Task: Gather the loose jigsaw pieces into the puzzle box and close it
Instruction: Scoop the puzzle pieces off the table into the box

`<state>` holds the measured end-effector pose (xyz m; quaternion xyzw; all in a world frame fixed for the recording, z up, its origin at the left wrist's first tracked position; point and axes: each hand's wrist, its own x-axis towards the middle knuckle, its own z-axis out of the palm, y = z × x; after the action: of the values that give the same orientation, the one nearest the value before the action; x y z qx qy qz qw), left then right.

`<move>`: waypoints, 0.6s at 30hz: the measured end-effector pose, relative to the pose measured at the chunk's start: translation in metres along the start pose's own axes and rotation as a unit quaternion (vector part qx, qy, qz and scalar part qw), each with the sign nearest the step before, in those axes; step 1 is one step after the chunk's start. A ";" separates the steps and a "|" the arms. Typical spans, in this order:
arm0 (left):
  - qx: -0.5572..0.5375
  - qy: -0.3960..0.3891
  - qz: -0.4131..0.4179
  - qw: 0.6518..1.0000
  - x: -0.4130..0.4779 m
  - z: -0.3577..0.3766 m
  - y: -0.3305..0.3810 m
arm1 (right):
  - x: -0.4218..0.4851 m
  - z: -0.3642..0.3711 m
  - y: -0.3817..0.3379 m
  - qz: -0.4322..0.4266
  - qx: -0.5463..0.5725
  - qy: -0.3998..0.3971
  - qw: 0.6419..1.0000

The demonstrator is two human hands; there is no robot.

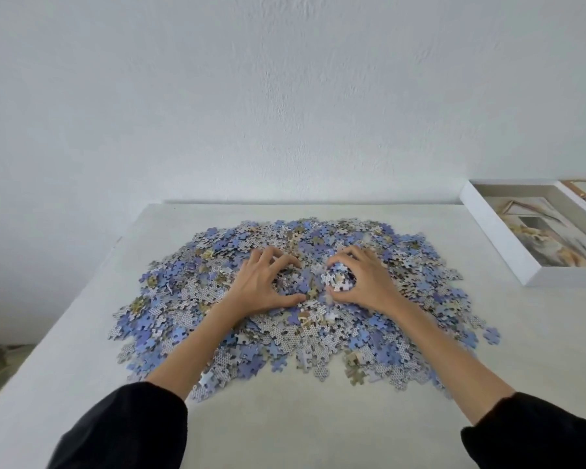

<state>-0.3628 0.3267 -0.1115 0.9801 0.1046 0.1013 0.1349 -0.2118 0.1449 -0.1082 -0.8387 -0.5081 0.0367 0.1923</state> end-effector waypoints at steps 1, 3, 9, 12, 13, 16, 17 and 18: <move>0.001 0.000 0.007 1.000 0.000 -0.001 0.001 | 0.002 0.001 0.000 0.002 0.011 0.002 1.000; -0.002 0.010 0.020 1.000 0.000 -0.001 0.002 | 0.005 0.000 -0.001 0.003 0.040 0.005 0.999; -0.103 0.043 0.057 0.992 0.000 -0.002 0.001 | 0.014 -0.011 -0.006 0.031 0.189 0.022 0.981; -0.153 0.033 0.059 0.986 0.001 -0.006 -0.001 | 0.019 -0.022 -0.004 0.015 0.224 0.006 0.974; -0.186 0.034 0.055 0.980 0.001 -0.008 0.000 | 0.019 -0.027 -0.006 0.013 0.236 -0.002 0.972; -0.282 0.044 0.060 0.956 0.002 -0.016 0.003 | 0.020 -0.039 -0.011 0.018 0.251 0.001 0.968; -0.303 0.045 0.063 0.950 0.004 -0.019 0.003 | 0.020 -0.042 -0.013 0.010 0.255 0.006 0.967; -0.315 0.046 0.069 0.945 0.005 -0.021 0.003 | 0.020 -0.045 -0.015 -0.003 0.258 0.012 0.966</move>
<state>-0.3621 0.3301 -0.0900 0.8867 0.0060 0.1834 0.4244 -0.2029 0.1553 -0.0583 -0.7595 -0.4820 0.1560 0.4081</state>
